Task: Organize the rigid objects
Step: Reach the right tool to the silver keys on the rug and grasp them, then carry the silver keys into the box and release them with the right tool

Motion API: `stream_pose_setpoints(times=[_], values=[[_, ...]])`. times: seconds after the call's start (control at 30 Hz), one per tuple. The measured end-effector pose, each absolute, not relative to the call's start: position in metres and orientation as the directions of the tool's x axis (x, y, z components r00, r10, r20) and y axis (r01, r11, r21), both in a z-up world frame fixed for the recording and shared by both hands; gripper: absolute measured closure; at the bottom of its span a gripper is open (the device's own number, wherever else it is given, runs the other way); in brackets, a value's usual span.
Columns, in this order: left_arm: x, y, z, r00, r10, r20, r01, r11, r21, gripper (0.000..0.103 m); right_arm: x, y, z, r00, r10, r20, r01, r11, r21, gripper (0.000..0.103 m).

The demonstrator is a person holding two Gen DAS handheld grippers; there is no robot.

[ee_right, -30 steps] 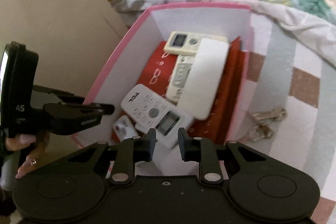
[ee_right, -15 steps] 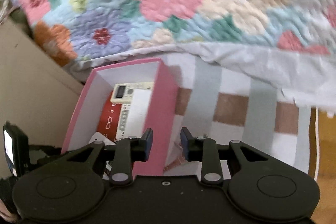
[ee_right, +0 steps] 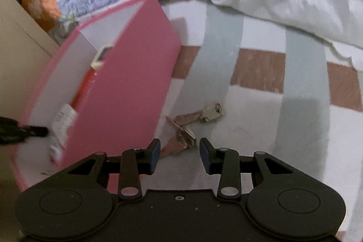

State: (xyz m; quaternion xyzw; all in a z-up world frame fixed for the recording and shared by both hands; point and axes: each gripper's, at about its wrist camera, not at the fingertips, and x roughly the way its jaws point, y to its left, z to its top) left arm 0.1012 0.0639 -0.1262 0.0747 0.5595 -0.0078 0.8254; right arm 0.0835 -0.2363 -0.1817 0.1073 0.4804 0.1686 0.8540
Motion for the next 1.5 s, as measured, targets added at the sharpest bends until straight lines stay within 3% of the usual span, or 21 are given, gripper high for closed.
stream_pose_setpoints(times=[0.1,0.17,0.2,0.23,0.27,0.47,0.77,1.1,1.5], values=[[0.101,0.063,-0.127,0.374,0.073,-0.924,0.096,0.988,0.117,0.097,0.079,-0.226,-0.188,0.548,0.36,-0.755,-0.215,0.933,0.288,0.058],[0.1,0.062,-0.127,0.376,0.074,-0.923,0.1,0.988,0.12,0.097,0.079,-0.221,-0.187,0.548,0.35,-0.759,-0.228,0.936,0.267,0.067],[0.1,0.063,-0.127,0.376,0.074,-0.924,0.099,0.988,0.119,0.097,0.079,-0.22,-0.186,0.541,0.354,-0.763,-0.238,0.935,0.265,0.084],[0.101,0.063,-0.127,0.375,0.074,-0.924,0.097,0.988,0.119,0.097,0.079,-0.222,-0.187,0.531,0.368,-0.763,-0.243,0.929,0.279,0.091],[0.101,0.063,-0.127,0.375,0.075,-0.924,0.096,0.988,0.119,0.097,0.077,-0.226,-0.189,0.533,0.372,-0.76,-0.225,0.928,0.297,0.092],[0.101,0.063,-0.127,0.375,0.074,-0.924,0.095,0.988,0.118,0.097,0.079,-0.253,-0.192,0.52,0.442,-0.731,-0.066,0.874,0.482,0.092],[0.101,0.063,-0.127,0.375,0.075,-0.924,0.097,0.988,0.119,0.096,0.072,-0.266,-0.181,0.547,0.544,-0.636,-0.003,0.761,0.649,0.092],[0.102,0.064,-0.126,0.371,0.065,-0.926,0.092,0.99,0.106,0.096,0.066,-0.281,-0.141,0.662,0.513,-0.547,-0.011,0.736,0.677,0.094],[0.101,0.061,-0.126,0.376,0.063,-0.924,0.094,0.99,0.106,0.097,0.059,-0.246,-0.066,0.705,0.585,-0.401,-0.222,0.719,0.659,0.095]])
